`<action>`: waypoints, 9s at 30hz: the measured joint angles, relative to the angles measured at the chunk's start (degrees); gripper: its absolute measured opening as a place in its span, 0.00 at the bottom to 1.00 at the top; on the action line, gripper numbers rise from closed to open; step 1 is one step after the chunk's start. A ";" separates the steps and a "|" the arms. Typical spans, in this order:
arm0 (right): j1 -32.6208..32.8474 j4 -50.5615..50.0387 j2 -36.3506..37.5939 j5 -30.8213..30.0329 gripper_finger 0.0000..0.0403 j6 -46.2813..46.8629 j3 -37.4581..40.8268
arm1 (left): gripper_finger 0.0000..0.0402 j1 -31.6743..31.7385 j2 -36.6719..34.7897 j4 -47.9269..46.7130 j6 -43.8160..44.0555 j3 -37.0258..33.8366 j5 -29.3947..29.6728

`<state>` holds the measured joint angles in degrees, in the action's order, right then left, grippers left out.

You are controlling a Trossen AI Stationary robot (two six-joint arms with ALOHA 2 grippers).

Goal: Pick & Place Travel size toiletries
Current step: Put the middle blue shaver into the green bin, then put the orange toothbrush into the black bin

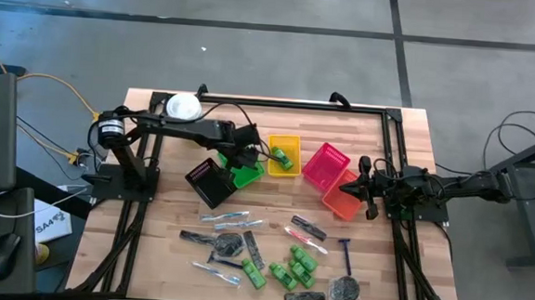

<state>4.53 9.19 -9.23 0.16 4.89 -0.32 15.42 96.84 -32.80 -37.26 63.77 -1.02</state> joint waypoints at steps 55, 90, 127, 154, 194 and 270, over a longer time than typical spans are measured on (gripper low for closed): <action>0.00 0.20 0.02 0.35 0.01 -0.39 0.00 | 0.21 -7.76 -27.01 -19.67 16.12 8.63 4.38; -0.01 0.22 0.02 0.26 0.01 -0.13 -0.02 | 0.00 -12.09 -96.85 27.42 30.42 -57.00 2.91; -0.01 -0.09 -0.07 0.28 0.01 -0.11 0.00 | 0.00 -12.09 -96.48 33.53 31.34 -63.08 1.49; 0.92 -7.51 -19.70 -1.19 0.01 -0.14 -20.72 | 0.00 -12.09 -96.48 33.54 31.36 -63.10 1.47; 24.37 -38.14 -84.25 -2.80 0.54 32.47 -56.48 | 0.00 -12.07 -90.95 33.34 31.50 -63.10 0.36; 19.28 -16.91 -40.87 -13.17 0.03 -0.30 -35.23 | 0.00 -12.07 -90.97 33.38 31.65 -63.10 0.54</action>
<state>23.81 -7.72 -50.11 -13.00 4.58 -35.55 3.35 5.87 0.58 -5.61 0.67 -0.48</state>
